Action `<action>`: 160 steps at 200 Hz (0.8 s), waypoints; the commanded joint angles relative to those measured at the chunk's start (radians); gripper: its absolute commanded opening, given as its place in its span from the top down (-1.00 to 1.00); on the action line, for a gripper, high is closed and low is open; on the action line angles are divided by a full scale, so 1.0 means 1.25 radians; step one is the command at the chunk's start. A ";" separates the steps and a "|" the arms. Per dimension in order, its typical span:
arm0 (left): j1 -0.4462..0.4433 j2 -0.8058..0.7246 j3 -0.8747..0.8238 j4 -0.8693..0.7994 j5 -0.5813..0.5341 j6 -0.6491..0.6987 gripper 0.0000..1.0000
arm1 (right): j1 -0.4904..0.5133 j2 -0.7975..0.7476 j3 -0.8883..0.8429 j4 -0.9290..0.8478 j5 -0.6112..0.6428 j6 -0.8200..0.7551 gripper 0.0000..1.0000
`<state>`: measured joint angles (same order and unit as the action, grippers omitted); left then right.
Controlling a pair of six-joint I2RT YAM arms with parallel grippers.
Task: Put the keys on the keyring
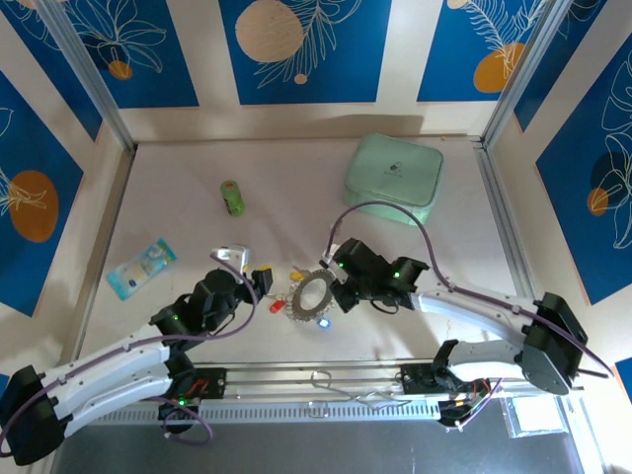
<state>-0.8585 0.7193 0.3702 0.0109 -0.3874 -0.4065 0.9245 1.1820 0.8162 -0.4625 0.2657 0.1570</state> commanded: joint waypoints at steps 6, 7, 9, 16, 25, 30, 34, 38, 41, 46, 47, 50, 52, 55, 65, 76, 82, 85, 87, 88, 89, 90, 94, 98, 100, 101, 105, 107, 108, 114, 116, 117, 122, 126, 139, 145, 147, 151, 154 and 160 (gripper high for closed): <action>0.017 -0.023 0.068 -0.038 -0.015 0.131 -0.26 | -0.041 -0.046 -0.021 0.143 -0.081 -0.108 1.00; 0.019 -0.023 0.069 -0.038 -0.013 0.137 -0.27 | -0.043 -0.047 -0.021 0.146 -0.085 -0.110 1.00; 0.021 -0.024 0.072 -0.040 -0.010 0.139 -0.27 | -0.047 -0.050 -0.020 0.152 -0.092 -0.113 1.00; 0.032 -0.024 0.080 -0.041 0.002 0.153 -0.28 | -0.065 -0.056 -0.020 0.171 -0.120 -0.119 1.00; 0.048 -0.022 0.092 -0.039 0.023 0.169 -0.28 | -0.084 -0.063 -0.022 0.195 -0.155 -0.128 1.00; 0.057 -0.020 0.099 -0.039 0.036 0.177 -0.28 | -0.094 -0.066 -0.021 0.207 -0.174 -0.132 1.00; 0.066 -0.017 0.105 -0.039 0.047 0.182 -0.28 | -0.102 -0.069 -0.022 0.218 -0.189 -0.136 1.00; 0.074 -0.014 0.111 -0.039 0.058 0.187 -0.28 | -0.110 -0.070 -0.022 0.226 -0.206 -0.141 1.00; 0.079 -0.012 0.116 -0.039 0.067 0.192 -0.28 | -0.114 -0.071 -0.022 0.233 -0.217 -0.145 1.00; 0.089 -0.007 0.124 -0.039 0.081 0.198 -0.28 | -0.122 -0.073 -0.023 0.243 -0.236 -0.152 1.00; 0.092 -0.007 0.126 -0.039 0.084 0.200 -0.28 | -0.123 -0.073 -0.022 0.244 -0.239 -0.153 1.00; 0.096 -0.003 0.129 -0.039 0.093 0.205 -0.28 | -0.128 -0.073 -0.022 0.249 -0.251 -0.156 1.00; 0.099 -0.001 0.134 -0.039 0.099 0.208 -0.28 | -0.132 -0.074 -0.022 0.253 -0.259 -0.159 1.00; 0.105 0.003 0.139 -0.039 0.109 0.212 -0.28 | -0.136 -0.074 -0.021 0.257 -0.269 -0.162 1.00; 0.126 0.015 0.159 -0.044 0.147 0.225 -0.28 | -0.151 -0.080 -0.022 0.273 -0.302 -0.169 1.00; 0.145 0.027 0.179 -0.047 0.193 0.242 -0.27 | -0.164 -0.092 -0.031 0.303 -0.345 -0.178 1.00; 0.152 0.031 0.189 -0.046 0.217 0.253 -0.26 | -0.171 -0.100 -0.037 0.325 -0.369 -0.181 1.00; 0.154 0.032 0.193 -0.046 0.228 0.260 -0.25 | -0.175 -0.104 -0.039 0.335 -0.382 -0.182 1.00; 0.156 0.034 0.195 -0.045 0.235 0.264 -0.25 | -0.177 -0.106 -0.041 0.340 -0.389 -0.183 1.00; 0.156 0.034 0.196 -0.044 0.237 0.267 -0.25 | -0.179 -0.107 -0.042 0.344 -0.394 -0.184 1.00; 0.158 0.035 0.197 -0.044 0.241 0.269 -0.25 | -0.180 -0.108 -0.042 0.346 -0.398 -0.184 1.00; 0.158 0.035 0.198 -0.044 0.245 0.271 -0.25 | -0.181 -0.109 -0.042 0.349 -0.402 -0.185 1.00; 0.160 0.037 0.202 -0.041 0.258 0.279 -0.23 | -0.186 -0.112 -0.045 0.358 -0.418 -0.188 1.00; 0.162 0.038 0.205 -0.040 0.271 0.287 -0.23 | -0.190 -0.114 -0.044 0.366 -0.432 -0.190 1.00; 0.163 0.039 0.206 -0.040 0.277 0.292 -0.23 | -0.192 -0.116 -0.044 0.368 -0.439 -0.191 1.00; 0.163 0.039 0.207 -0.040 0.279 0.294 -0.23 | -0.193 -0.116 -0.044 0.369 -0.442 -0.193 1.00; 0.164 0.040 0.211 -0.040 0.292 0.301 -0.22 | -0.196 -0.117 -0.042 0.372 -0.453 -0.196 1.00; 0.164 0.041 0.211 -0.041 0.298 0.304 -0.21 | -0.198 -0.118 -0.041 0.371 -0.459 -0.197 1.00; 0.164 0.041 0.212 -0.041 0.301 0.306 -0.21 | -0.199 -0.118 -0.041 0.371 -0.462 -0.198 1.00; 0.164 0.042 0.215 -0.039 0.317 0.316 -0.20 | -0.204 -0.117 -0.036 0.372 -0.476 -0.203 1.00; 0.165 0.042 0.215 -0.039 0.323 0.319 -0.19 | -0.205 -0.117 -0.035 0.372 -0.481 -0.204 1.00; 0.164 0.042 0.216 -0.039 0.326 0.321 -0.19 | -0.205 -0.117 -0.035 0.372 -0.483 -0.204 1.00; 0.165 0.043 0.217 -0.038 0.342 0.327 -0.17 | -0.209 -0.116 -0.032 0.372 -0.495 -0.206 1.00; 0.165 0.042 0.216 -0.037 0.355 0.331 -0.16 | -0.213 -0.117 -0.030 0.374 -0.504 -0.208 1.00; 0.166 0.040 0.210 -0.026 0.412 0.348 -0.13 | -0.220 -0.119 -0.030 0.381 -0.528 -0.210 1.00; 0.164 0.040 0.205 -0.016 0.442 0.355 -0.11 | -0.222 -0.121 -0.031 0.385 -0.539 -0.211 1.00; 0.166 0.039 0.202 -0.011 0.453 0.357 -0.10 | -0.222 -0.122 -0.031 0.386 -0.543 -0.213 1.00; 0.164 0.039 0.198 -0.001 0.473 0.361 -0.08 | -0.223 -0.123 -0.031 0.387 -0.550 -0.213 1.00; 0.165 0.038 0.193 0.008 0.490 0.363 -0.07 | -0.223 -0.124 -0.030 0.387 -0.555 -0.214 1.00; 0.164 0.038 0.183 0.028 0.521 0.364 -0.05 | -0.223 -0.126 -0.028 0.387 -0.566 -0.216 1.00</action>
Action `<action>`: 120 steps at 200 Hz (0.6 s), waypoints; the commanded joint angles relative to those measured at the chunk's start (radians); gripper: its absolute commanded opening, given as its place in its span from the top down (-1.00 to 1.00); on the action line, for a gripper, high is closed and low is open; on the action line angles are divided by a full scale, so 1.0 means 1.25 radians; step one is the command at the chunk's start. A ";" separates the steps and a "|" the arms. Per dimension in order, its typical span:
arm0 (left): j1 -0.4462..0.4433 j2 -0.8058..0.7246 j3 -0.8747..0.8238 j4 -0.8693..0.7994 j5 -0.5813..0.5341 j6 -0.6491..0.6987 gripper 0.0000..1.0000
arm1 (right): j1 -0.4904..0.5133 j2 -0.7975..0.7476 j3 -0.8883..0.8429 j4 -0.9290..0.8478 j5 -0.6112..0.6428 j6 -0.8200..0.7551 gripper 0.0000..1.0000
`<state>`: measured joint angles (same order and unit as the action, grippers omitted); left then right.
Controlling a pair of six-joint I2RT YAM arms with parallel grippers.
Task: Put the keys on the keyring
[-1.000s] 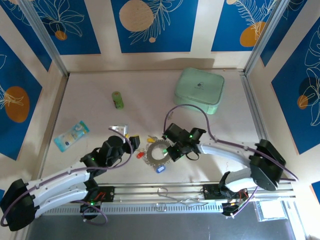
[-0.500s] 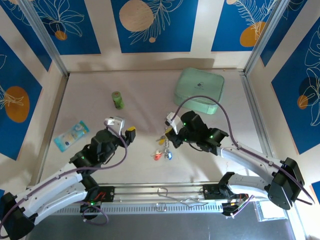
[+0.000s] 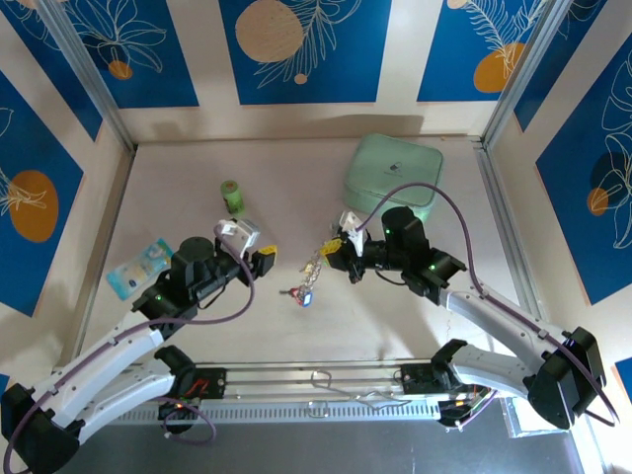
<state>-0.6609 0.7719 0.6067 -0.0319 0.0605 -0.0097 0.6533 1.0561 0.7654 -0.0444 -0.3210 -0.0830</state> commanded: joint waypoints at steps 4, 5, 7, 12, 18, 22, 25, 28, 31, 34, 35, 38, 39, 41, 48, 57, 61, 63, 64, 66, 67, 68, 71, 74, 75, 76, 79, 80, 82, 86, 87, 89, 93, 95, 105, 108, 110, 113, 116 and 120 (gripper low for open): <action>0.006 -0.003 -0.012 0.077 0.183 0.047 -0.04 | -0.006 -0.026 0.012 0.052 -0.105 -0.025 1.00; 0.006 -0.002 -0.014 0.081 0.189 0.046 -0.04 | -0.006 -0.026 0.012 0.052 -0.107 -0.025 1.00; 0.007 -0.003 -0.017 0.090 0.199 0.046 -0.03 | -0.006 -0.026 0.013 0.051 -0.112 -0.026 1.00; 0.007 0.000 -0.026 0.111 0.221 0.044 -0.01 | -0.006 -0.028 0.013 0.049 -0.122 -0.028 1.00; 0.006 0.005 -0.036 0.135 0.251 0.040 0.02 | -0.005 -0.029 0.016 0.046 -0.134 -0.032 1.00; 0.006 0.009 -0.041 0.151 0.268 0.036 0.04 | -0.004 -0.030 0.018 0.040 -0.140 -0.035 1.00; 0.007 0.014 -0.046 0.162 0.282 0.035 0.05 | -0.003 -0.030 0.019 0.036 -0.144 -0.039 1.00; 0.006 0.017 -0.049 0.171 0.296 0.034 0.05 | -0.001 -0.030 0.021 0.031 -0.147 -0.043 1.00; 0.006 0.021 -0.052 0.181 0.310 0.033 0.06 | 0.000 -0.030 0.024 0.024 -0.150 -0.048 1.00; 0.007 0.025 -0.055 0.189 0.323 0.032 0.07 | 0.003 -0.031 0.026 0.019 -0.154 -0.053 1.00; 0.006 0.027 -0.057 0.192 0.326 0.032 0.07 | 0.003 -0.030 0.027 0.016 -0.154 -0.054 1.00; 0.006 0.030 -0.058 0.200 0.342 0.031 0.07 | 0.006 -0.031 0.029 0.011 -0.155 -0.058 1.00; 0.006 0.031 -0.059 0.203 0.348 0.031 0.07 | 0.007 -0.031 0.030 0.008 -0.154 -0.060 1.00; 0.007 0.034 -0.060 0.208 0.357 0.031 0.08 | 0.008 -0.031 0.031 0.004 -0.155 -0.063 1.00; 0.005 0.044 -0.066 0.224 0.384 0.030 0.09 | 0.014 -0.031 0.035 -0.007 -0.154 -0.073 1.00; 0.005 0.054 -0.073 0.242 0.415 0.027 0.11 | 0.020 -0.032 0.039 -0.018 -0.156 -0.080 1.00; 0.005 0.058 -0.077 0.248 0.427 0.028 0.11 | 0.023 -0.032 0.042 -0.021 -0.159 -0.084 1.00; 0.006 0.060 -0.079 0.251 0.433 0.029 0.12 | 0.024 -0.032 0.042 -0.022 -0.160 -0.085 1.00; 0.005 0.061 -0.080 0.253 0.435 0.030 0.12 | 0.025 -0.032 0.043 -0.023 -0.160 -0.085 1.00; 0.004 0.061 -0.081 0.256 0.441 0.031 0.12 | 0.026 -0.032 0.044 -0.025 -0.162 -0.086 1.00; 0.004 0.063 -0.082 0.257 0.444 0.032 0.13 | 0.027 -0.032 0.044 -0.025 -0.162 -0.087 1.00; 0.004 0.064 -0.082 0.259 0.446 0.032 0.13 | 0.028 -0.032 0.044 -0.026 -0.163 -0.088 1.00; 0.004 0.067 -0.085 0.264 0.452 0.032 0.13 | 0.030 -0.032 0.045 -0.029 -0.164 -0.090 1.00; 0.004 0.068 -0.088 0.270 0.459 0.032 0.13 | 0.033 -0.032 0.048 -0.032 -0.165 -0.092 1.00; 0.004 0.070 -0.089 0.272 0.461 0.032 0.13 | 0.035 -0.032 0.048 -0.032 -0.166 -0.092 1.00; 0.004 0.070 -0.090 0.273 0.463 0.032 0.13 | 0.036 -0.032 0.049 -0.034 -0.166 -0.093 1.00; 0.003 0.071 -0.093 0.280 0.469 0.031 0.13 | 0.039 -0.032 0.051 -0.037 -0.166 -0.097 1.00; 0.002 0.072 -0.093 0.282 0.472 0.031 0.14 | 0.040 -0.032 0.052 -0.039 -0.167 -0.098 1.00; 0.002 0.074 -0.095 0.287 0.477 0.031 0.14 | 0.042 -0.030 0.053 -0.041 -0.165 -0.100 1.00; 0.002 0.077 -0.097 0.295 0.488 0.030 0.14 | 0.046 -0.029 0.056 -0.045 -0.162 -0.103 1.00; 0.002 0.077 -0.098 0.297 0.491 0.030 0.14 | 0.047 -0.028 0.057 -0.046 -0.163 -0.104 1.00; 0.002 0.079 -0.100 0.302 0.497 0.029 0.14 | 0.048 -0.028 0.059 -0.047 -0.161 -0.105 1.00; 0.002 0.082 -0.102 0.310 0.507 0.028 0.14 | 0.051 -0.026 0.062 -0.050 -0.159 -0.107 1.00; 0.001 0.084 -0.102 0.313 0.514 0.028 0.14 | 0.053 -0.025 0.063 -0.052 -0.158 -0.109 1.00; -0.001 0.091 -0.105 0.326 0.536 0.026 0.14 | 0.061 -0.019 0.070 -0.056 -0.154 -0.111 1.00; -0.001 0.094 -0.105 0.329 0.540 0.026 0.14 | 0.064 -0.018 0.071 -0.057 -0.155 -0.112 1.00; -0.001 0.095 -0.106 0.330 0.544 0.026 0.14 | 0.066 -0.017 0.072 -0.057 -0.154 -0.113 1.00; -0.002 0.097 -0.106 0.332 0.547 0.026 0.15 | 0.068 -0.015 0.073 -0.057 -0.153 -0.115 1.00; -0.003 0.099 -0.106 0.333 0.553 0.026 0.15 | 0.071 -0.014 0.074 -0.058 -0.153 -0.117 1.00; -0.003 0.101 -0.107 0.334 0.559 0.027 0.15 | 0.075 -0.012 0.077 -0.059 -0.151 -0.120 1.00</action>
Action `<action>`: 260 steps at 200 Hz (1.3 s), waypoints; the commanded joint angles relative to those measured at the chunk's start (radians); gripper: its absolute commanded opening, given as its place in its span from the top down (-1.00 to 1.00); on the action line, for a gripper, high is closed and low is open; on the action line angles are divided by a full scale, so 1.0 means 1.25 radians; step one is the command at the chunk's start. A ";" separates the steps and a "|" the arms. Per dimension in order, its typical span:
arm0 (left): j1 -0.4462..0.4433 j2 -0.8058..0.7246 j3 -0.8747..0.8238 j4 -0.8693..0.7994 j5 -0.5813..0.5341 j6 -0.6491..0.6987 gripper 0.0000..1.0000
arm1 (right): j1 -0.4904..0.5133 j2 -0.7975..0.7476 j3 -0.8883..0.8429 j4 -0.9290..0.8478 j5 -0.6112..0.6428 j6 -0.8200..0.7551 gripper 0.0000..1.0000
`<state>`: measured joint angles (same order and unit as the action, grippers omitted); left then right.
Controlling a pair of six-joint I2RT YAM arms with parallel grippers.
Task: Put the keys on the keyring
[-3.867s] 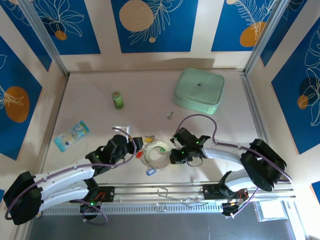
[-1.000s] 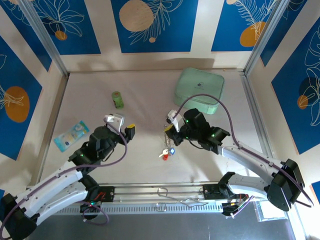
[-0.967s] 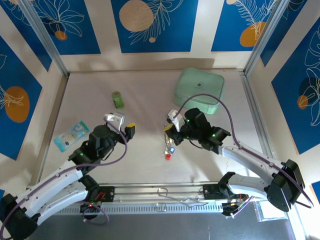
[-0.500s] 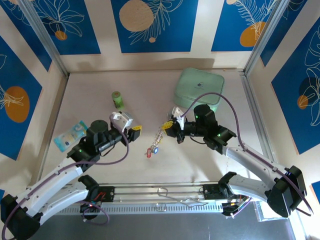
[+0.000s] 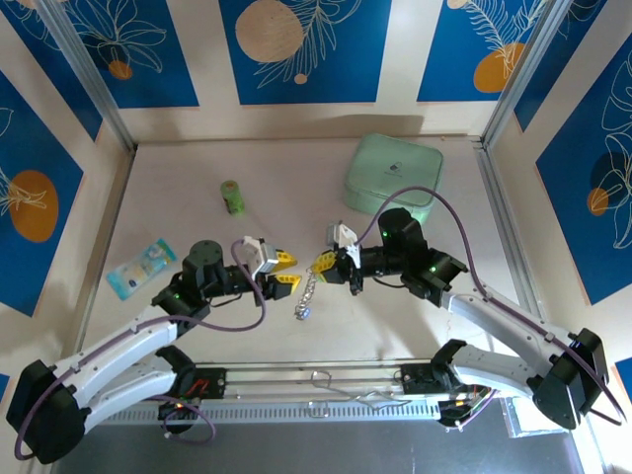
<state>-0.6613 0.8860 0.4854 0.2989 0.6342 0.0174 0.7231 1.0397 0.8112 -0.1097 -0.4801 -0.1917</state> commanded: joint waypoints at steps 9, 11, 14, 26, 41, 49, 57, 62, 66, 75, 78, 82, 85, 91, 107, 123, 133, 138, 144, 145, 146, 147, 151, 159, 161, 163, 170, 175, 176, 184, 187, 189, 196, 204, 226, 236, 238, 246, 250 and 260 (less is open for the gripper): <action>-0.003 0.012 -0.011 0.074 0.107 0.006 0.15 | 0.028 0.006 0.046 -0.013 -0.020 -0.039 1.00; -0.004 0.012 -0.011 0.075 0.108 0.005 0.15 | 0.029 0.007 0.047 -0.015 -0.019 -0.040 1.00; -0.004 0.012 -0.012 0.076 0.111 0.005 0.16 | 0.032 0.009 0.049 -0.017 -0.017 -0.042 1.00; -0.006 0.013 -0.013 0.080 0.124 0.005 0.20 | 0.044 0.014 0.055 -0.024 -0.008 -0.052 1.00; -0.007 0.014 -0.013 0.081 0.132 0.003 0.22 | 0.056 0.022 0.065 -0.035 0.010 -0.068 1.00; -0.007 0.015 -0.013 0.082 0.135 0.003 0.22 | 0.064 0.026 0.070 -0.044 0.020 -0.077 1.00; -0.007 0.014 -0.014 0.084 0.138 0.002 0.22 | 0.070 0.030 0.075 -0.052 0.031 -0.089 1.00; -0.007 0.013 -0.015 0.084 0.140 0.002 0.22 | 0.075 0.032 0.077 -0.058 0.039 -0.094 1.00; -0.008 0.014 -0.015 0.083 0.141 0.001 0.23 | 0.078 0.033 0.079 -0.062 0.044 -0.098 1.00; -0.008 0.013 -0.015 0.085 0.142 0.000 0.27 | 0.083 0.036 0.082 -0.068 0.048 -0.105 1.00; -0.008 0.013 -0.015 0.085 0.143 0.000 0.32 | 0.085 0.037 0.083 -0.070 0.050 -0.106 1.00; -0.008 0.013 -0.014 0.085 0.143 0.000 0.36 | 0.087 0.038 0.084 -0.071 0.051 -0.108 1.00; -0.008 0.014 -0.014 0.084 0.144 0.001 0.38 | 0.089 0.038 0.084 -0.072 0.051 -0.109 1.00; -0.007 0.016 -0.013 0.082 0.145 0.002 0.46 | 0.091 0.039 0.086 -0.074 0.051 -0.108 1.00; -0.007 0.018 -0.010 0.078 0.149 0.005 0.69 | 0.097 0.042 0.085 -0.072 0.051 -0.107 1.00; -0.008 0.017 -0.012 0.079 0.148 0.012 0.93 | 0.099 0.040 0.082 -0.074 0.065 -0.103 1.00; -0.008 0.013 -0.013 0.079 0.138 0.018 1.00 | 0.092 0.029 0.076 -0.068 0.081 -0.089 0.91; -0.009 0.009 -0.016 0.080 0.129 0.023 1.00 | 0.084 0.020 0.069 -0.062 0.084 -0.076 0.70; -0.011 0.003 -0.020 0.083 0.116 0.032 1.00 | 0.071 0.004 0.059 -0.053 0.085 -0.060 0.48; -0.011 0.001 -0.021 0.083 0.114 0.033 1.00 | 0.069 0.001 0.056 -0.050 0.085 -0.058 0.45; -0.012 0.001 -0.022 0.084 0.112 0.035 1.00 | 0.066 -0.002 0.054 -0.048 0.085 -0.054 0.42; -0.012 -0.001 -0.023 0.085 0.110 0.037 1.00 | 0.064 -0.006 0.051 -0.046 0.084 -0.051 0.40; -0.014 -0.007 -0.027 0.088 0.100 0.047 1.00 | 0.052 -0.018 0.041 -0.037 0.081 -0.041 0.32; -0.020 -0.020 -0.038 0.096 0.075 0.069 1.00 | 0.032 -0.050 0.012 -0.016 0.077 -0.025 0.23; -0.022 -0.023 -0.041 0.098 0.067 0.074 1.00 | 0.028 -0.058 0.004 -0.010 0.076 -0.024 0.21; -0.024 -0.027 -0.043 0.100 0.060 0.079 1.00 | 0.023 -0.067 -0.002 -0.005 0.075 -0.024 0.21; -0.029 -0.037 -0.052 0.109 0.037 0.105 1.00 | 0.015 -0.095 -0.035 0.015 0.075 -0.030 0.19; -0.034 -0.045 -0.058 0.114 0.019 0.123 1.00 | 0.014 -0.115 -0.058 0.025 0.081 -0.041 0.19; -0.034 -0.046 -0.060 0.116 0.015 0.126 1.00 | 0.014 -0.119 -0.063 0.026 0.082 -0.045 0.19; -0.040 -0.054 -0.067 0.124 -0.009 0.152 1.00 | 0.018 -0.143 -0.094 0.037 0.098 -0.069 0.19; -0.042 -0.057 -0.071 0.127 -0.014 0.163 1.00 | 0.021 -0.150 -0.105 0.039 0.105 -0.079 0.19; -0.043 -0.058 -0.073 0.129 -0.017 0.171 1.00 | 0.023 -0.154 -0.111 0.040 0.113 -0.084 0.20; -0.046 -0.061 -0.079 0.137 -0.025 0.192 1.00 | 0.031 -0.165 -0.128 0.038 0.130 -0.103 0.21; -0.049 -0.062 -0.085 0.144 -0.028 0.214 1.00 | 0.041 -0.171 -0.139 0.030 0.138 -0.124 0.22; -0.062 -0.062 -0.093 0.147 -0.041 0.254 1.00 | 0.080 -0.155 -0.140 0.026 0.193 -0.159 0.29; -0.066 -0.062 -0.095 0.147 -0.042 0.260 1.00 | 0.093 -0.141 -0.133 0.028 0.212 -0.170 0.32; -0.067 -0.062 -0.096 0.148 -0.040 0.262 1.00 | 0.096 -0.138 -0.133 0.030 0.215 -0.171 0.32; -0.071 -0.062 -0.097 0.148 -0.038 0.266 1.00 | 0.100 -0.128 -0.128 0.036 0.215 -0.174 0.34; -0.073 -0.062 -0.098 0.148 -0.037 0.267 1.00 | 0.102 -0.121 -0.127 0.040 0.211 -0.175 0.35; -0.076 -0.062 -0.099 0.149 -0.033 0.269 1.00 | 0.107 -0.108 -0.124 0.053 0.205 -0.173 0.38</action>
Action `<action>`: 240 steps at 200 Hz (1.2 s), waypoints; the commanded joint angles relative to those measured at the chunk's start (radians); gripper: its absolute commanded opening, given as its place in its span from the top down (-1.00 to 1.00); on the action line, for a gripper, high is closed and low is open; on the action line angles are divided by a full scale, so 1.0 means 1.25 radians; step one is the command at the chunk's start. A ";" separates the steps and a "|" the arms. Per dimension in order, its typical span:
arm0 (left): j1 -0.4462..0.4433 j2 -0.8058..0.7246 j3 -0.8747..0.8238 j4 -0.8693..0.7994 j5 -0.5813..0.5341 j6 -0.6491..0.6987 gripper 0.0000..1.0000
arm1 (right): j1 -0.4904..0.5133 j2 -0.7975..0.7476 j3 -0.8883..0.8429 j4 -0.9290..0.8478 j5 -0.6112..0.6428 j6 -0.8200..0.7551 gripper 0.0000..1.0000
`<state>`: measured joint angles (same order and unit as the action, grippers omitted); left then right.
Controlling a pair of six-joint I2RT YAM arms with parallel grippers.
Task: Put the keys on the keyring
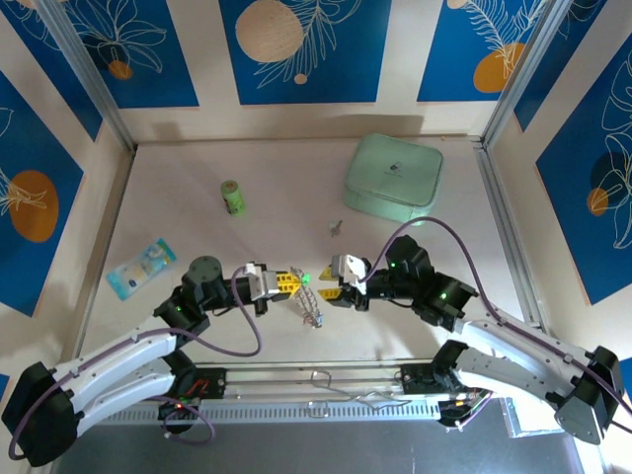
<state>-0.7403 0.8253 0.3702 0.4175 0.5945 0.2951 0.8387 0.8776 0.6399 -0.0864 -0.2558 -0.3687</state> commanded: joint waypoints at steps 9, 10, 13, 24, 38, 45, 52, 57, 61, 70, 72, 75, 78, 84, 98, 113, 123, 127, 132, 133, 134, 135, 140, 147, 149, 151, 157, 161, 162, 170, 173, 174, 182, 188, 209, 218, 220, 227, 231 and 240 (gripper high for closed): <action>-0.016 -0.014 -0.007 0.054 0.000 0.046 1.00 | 0.018 0.033 0.015 0.048 0.023 -0.028 0.40; -0.016 -0.014 -0.007 0.054 0.001 0.046 1.00 | 0.018 0.034 0.015 0.049 0.023 -0.029 0.40; -0.016 -0.014 -0.007 0.053 0.002 0.046 1.00 | 0.020 0.038 0.017 0.054 0.023 -0.027 0.41; -0.018 -0.014 -0.007 0.052 0.009 0.046 1.00 | 0.025 0.051 0.020 0.066 0.025 -0.024 0.45; -0.021 -0.013 -0.007 0.051 0.017 0.047 1.00 | 0.032 0.064 0.023 0.077 0.029 -0.024 0.49; -0.020 -0.012 -0.007 0.052 0.021 0.046 1.00 | 0.033 0.067 0.023 0.083 0.028 -0.024 0.51; -0.022 -0.012 -0.007 0.052 0.023 0.047 1.00 | 0.034 0.069 0.024 0.085 0.023 -0.026 0.52; -0.022 -0.012 -0.007 0.052 0.023 0.047 1.00 | 0.035 0.071 0.025 0.086 0.018 -0.025 0.53; -0.021 -0.011 -0.007 0.052 0.022 0.047 1.00 | 0.035 0.071 0.026 0.088 0.014 -0.025 0.53; -0.023 -0.010 -0.007 0.052 0.023 0.046 1.00 | 0.036 0.071 0.025 0.094 0.007 -0.025 0.54; -0.023 -0.010 -0.007 0.052 0.023 0.047 1.00 | 0.036 0.071 0.024 0.094 0.005 -0.025 0.54; -0.023 -0.010 -0.007 0.052 0.023 0.046 1.00 | 0.036 0.071 0.025 0.095 0.004 -0.025 0.55; -0.023 -0.010 -0.007 0.053 0.023 0.047 1.00 | 0.035 0.071 0.025 0.096 0.002 -0.027 0.55; -0.023 -0.009 -0.007 0.055 0.024 0.046 1.00 | 0.036 0.071 0.026 0.096 0.002 -0.027 0.56; -0.024 -0.007 -0.005 0.055 0.025 0.046 1.00 | 0.037 0.071 0.027 0.097 0.004 -0.028 0.56; -0.024 -0.005 -0.005 0.057 0.031 0.046 1.00 | 0.037 0.073 0.027 0.098 0.004 -0.029 0.56; -0.026 -0.004 -0.005 0.060 0.035 0.045 1.00 | 0.038 0.076 0.028 0.098 0.002 -0.029 0.57; -0.026 -0.003 -0.005 0.061 0.036 0.044 1.00 | 0.038 0.077 0.029 0.098 0.000 -0.029 0.58; -0.025 -0.002 -0.005 0.061 0.038 0.044 1.00 | 0.038 0.077 0.030 0.099 -0.001 -0.030 0.58; -0.025 -0.002 -0.005 0.061 0.038 0.044 1.00 | 0.038 0.078 0.030 0.100 -0.001 -0.029 0.59; -0.026 -0.001 -0.005 0.061 0.038 0.044 1.00 | 0.038 0.078 0.030 0.100 -0.001 -0.029 0.59; -0.026 -0.001 -0.005 0.062 0.038 0.044 1.00 | 0.038 0.078 0.030 0.100 -0.002 -0.030 0.59; -0.026 -0.001 -0.005 0.062 0.039 0.043 1.00 | 0.039 0.080 0.031 0.102 -0.003 -0.029 0.61; -0.026 0.000 -0.005 0.062 0.041 0.043 1.00 | 0.040 0.081 0.033 0.104 -0.005 -0.030 0.64; -0.027 0.000 -0.006 0.063 0.041 0.043 1.00 | 0.039 0.082 0.034 0.104 -0.006 -0.031 0.64; -0.026 0.001 -0.005 0.064 0.041 0.042 1.00 | 0.039 0.082 0.034 0.104 -0.007 -0.030 0.65; -0.027 0.001 -0.005 0.064 0.042 0.042 1.00 | 0.040 0.084 0.035 0.104 -0.009 -0.032 0.68; -0.028 0.002 -0.005 0.063 0.043 0.041 1.00 | 0.040 0.086 0.035 0.104 -0.011 -0.031 0.71; -0.028 0.002 -0.005 0.064 0.043 0.041 1.00 | 0.040 0.086 0.036 0.104 -0.012 -0.032 0.72; -0.028 0.004 -0.004 0.066 0.041 0.041 1.00 | 0.039 0.088 0.039 0.100 -0.016 -0.034 0.79; -0.028 0.004 -0.004 0.067 0.042 0.041 1.00 | 0.040 0.090 0.040 0.099 -0.018 -0.034 0.81; -0.028 0.005 -0.004 0.067 0.041 0.040 1.00 | 0.041 0.090 0.039 0.100 -0.018 -0.035 0.82; -0.028 0.006 -0.004 0.069 0.040 0.040 1.00 | 0.041 0.091 0.041 0.098 -0.023 -0.035 0.85; -0.029 0.007 -0.004 0.071 0.039 0.038 1.00 | 0.040 0.093 0.042 0.097 -0.027 -0.034 0.87; -0.029 0.009 -0.004 0.072 0.032 0.036 1.00 | 0.040 0.095 0.049 0.083 -0.047 -0.038 1.00; -0.030 0.009 -0.004 0.072 0.024 0.033 1.00 | 0.041 0.097 0.052 0.074 -0.053 -0.042 1.00; -0.029 0.009 -0.004 0.072 0.020 0.033 1.00 | 0.042 0.097 0.054 0.071 -0.053 -0.044 1.00; -0.029 0.008 -0.004 0.071 0.013 0.030 0.95 | 0.043 0.099 0.058 0.059 -0.054 -0.050 1.00; -0.029 0.008 -0.003 0.071 0.010 0.029 0.93 | 0.045 0.100 0.063 0.051 -0.054 -0.057 1.00; -0.030 0.005 -0.003 0.068 0.007 0.029 0.86 | 0.047 0.102 0.072 0.026 -0.049 -0.071 1.00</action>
<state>-0.7639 0.8349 0.3668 0.4343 0.6041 0.3237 0.8833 0.9932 0.6739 -0.0135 -0.2657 -0.4118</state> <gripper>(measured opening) 0.056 0.063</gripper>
